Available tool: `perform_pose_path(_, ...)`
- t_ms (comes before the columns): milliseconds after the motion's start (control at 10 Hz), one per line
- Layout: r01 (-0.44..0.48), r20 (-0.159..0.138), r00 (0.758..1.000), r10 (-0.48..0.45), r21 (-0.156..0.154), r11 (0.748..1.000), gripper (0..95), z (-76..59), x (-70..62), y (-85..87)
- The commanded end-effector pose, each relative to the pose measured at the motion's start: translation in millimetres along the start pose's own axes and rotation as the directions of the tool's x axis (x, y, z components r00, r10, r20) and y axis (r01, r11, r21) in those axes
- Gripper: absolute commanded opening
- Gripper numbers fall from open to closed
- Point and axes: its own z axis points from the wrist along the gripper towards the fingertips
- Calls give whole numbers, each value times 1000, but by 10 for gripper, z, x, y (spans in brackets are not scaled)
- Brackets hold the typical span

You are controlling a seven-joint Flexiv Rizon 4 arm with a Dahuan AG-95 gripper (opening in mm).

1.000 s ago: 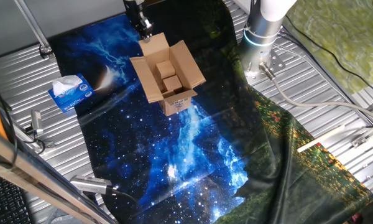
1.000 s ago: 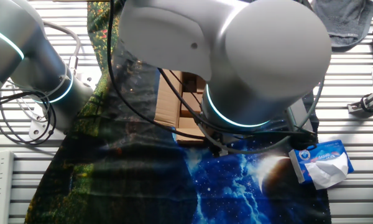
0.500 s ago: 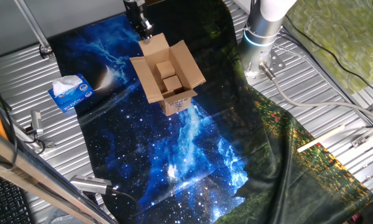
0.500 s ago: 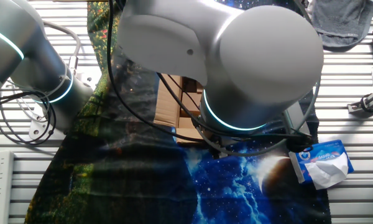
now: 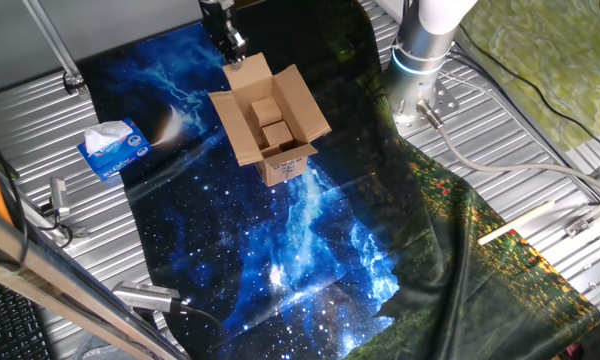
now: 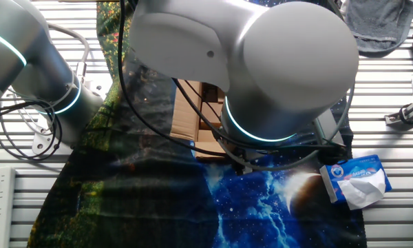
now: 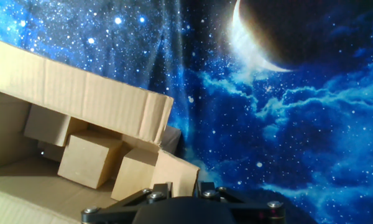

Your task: Cover the box

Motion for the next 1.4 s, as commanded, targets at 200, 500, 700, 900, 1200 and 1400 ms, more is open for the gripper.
perform_pose_path(200,21,-9,1000,-21,9,1000,190,-1,0,2)
perform_pose_path(500,32,-9,999,-32,9,999,190,-3,1,3)
perform_pose_path(700,17,-9,1000,-17,7,1000,380,-4,1,3)
perform_pose_path(900,-17,-7,1000,17,0,1000,380,-4,2,3)
perform_pose_path(1200,-50,-6,999,50,-4,999,190,8,-2,-1)
perform_pose_path(1400,-67,-4,998,66,-14,998,190,16,-4,-5)
